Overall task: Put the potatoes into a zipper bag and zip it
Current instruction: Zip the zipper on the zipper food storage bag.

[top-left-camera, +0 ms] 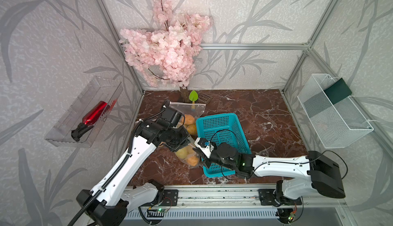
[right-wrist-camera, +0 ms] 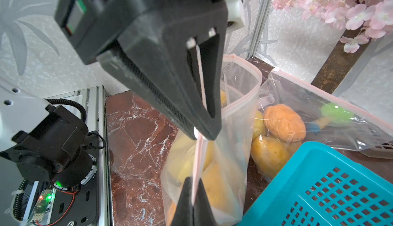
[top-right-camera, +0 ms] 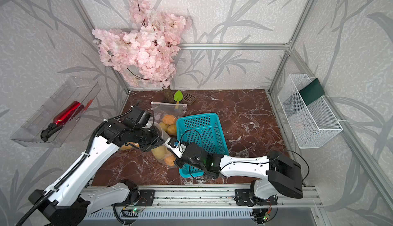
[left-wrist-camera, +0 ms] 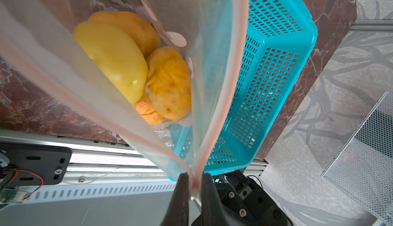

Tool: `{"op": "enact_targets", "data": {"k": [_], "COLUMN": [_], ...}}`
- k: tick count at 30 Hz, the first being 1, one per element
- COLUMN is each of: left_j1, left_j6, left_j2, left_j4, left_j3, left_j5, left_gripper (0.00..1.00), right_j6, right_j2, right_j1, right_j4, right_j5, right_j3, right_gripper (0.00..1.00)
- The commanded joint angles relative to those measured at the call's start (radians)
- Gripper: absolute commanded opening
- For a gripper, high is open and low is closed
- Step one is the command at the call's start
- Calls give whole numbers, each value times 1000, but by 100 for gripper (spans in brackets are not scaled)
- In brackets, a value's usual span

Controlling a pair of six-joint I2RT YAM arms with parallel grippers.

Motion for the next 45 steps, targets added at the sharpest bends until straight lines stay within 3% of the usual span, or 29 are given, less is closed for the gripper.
{"op": "enact_targets", "data": {"k": [1, 17, 26, 35, 45], "left_j1": [80, 338, 532, 652, 690], "left_j6": [66, 137, 196, 228, 227], "left_j2": [22, 51, 88, 109, 93], "left_j4": [-60, -93, -84, -89, -79], "left_j3": [48, 144, 126, 122, 100], "left_j5": [-125, -273, -210, -181, -158], "left_gripper": [0, 0, 0, 0, 0], "right_j6": [3, -6, -9, -6, 5], "right_j2": [-53, -112, -146, -134, -136], "right_j1": [13, 13, 14, 14, 14], "right_j4": [46, 39, 39, 39, 44], "right_j5": [-33, 5, 30, 33, 20], "right_j3": [-15, -46, -64, -59, -58], "right_gripper": [0, 0, 0, 0, 0]}}
